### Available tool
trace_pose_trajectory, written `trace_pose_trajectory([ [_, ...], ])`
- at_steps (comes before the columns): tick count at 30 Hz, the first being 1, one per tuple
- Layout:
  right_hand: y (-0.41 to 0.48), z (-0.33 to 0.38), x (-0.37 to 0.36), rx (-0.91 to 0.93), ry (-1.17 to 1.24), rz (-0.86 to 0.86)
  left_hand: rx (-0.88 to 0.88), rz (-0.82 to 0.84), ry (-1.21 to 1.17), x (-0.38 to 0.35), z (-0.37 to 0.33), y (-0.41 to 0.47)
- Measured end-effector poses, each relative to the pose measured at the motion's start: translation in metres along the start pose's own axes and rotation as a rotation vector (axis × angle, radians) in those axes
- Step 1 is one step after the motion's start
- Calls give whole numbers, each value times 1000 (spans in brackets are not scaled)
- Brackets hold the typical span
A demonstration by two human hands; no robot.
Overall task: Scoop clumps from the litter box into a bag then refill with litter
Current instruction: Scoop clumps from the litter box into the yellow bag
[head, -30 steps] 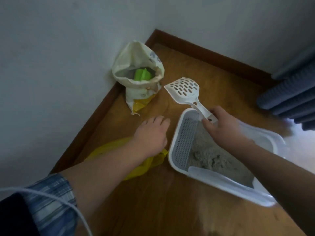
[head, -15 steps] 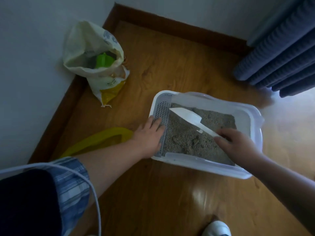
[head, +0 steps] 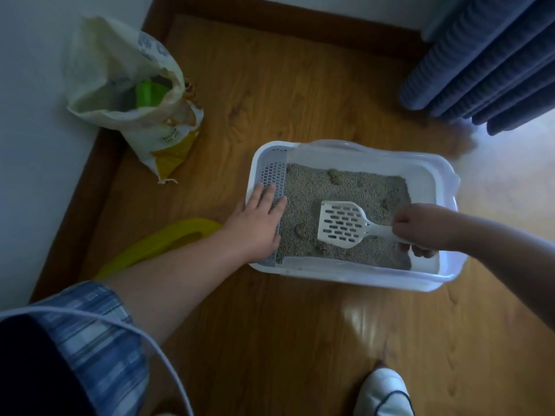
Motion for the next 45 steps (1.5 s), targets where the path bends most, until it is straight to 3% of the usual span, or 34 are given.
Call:
trace_pose_trajectory([
  [13,20,-6,4,-95,-120,-31,-68,-117,-60,5,4,-6],
  [30,67,40,-59,82,90,98,-82,-64,-111,2,11,-11],
  [38,77,72,-69,178,80,40,-67,-67,-125,2,11,-9],
  [45,66,56,-56,236,141,-30,-57,-40,-85,2,8,-9],
])
Point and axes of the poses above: each hand's wrist, its own y-axis towards the middle knuckle, its own x-axis out of the back of the hand, z = x × y, the point moved 10 cm from there along y, towards the middle knuckle, and after that the axes turned 8 degrees about z, right-handed, at the moved point
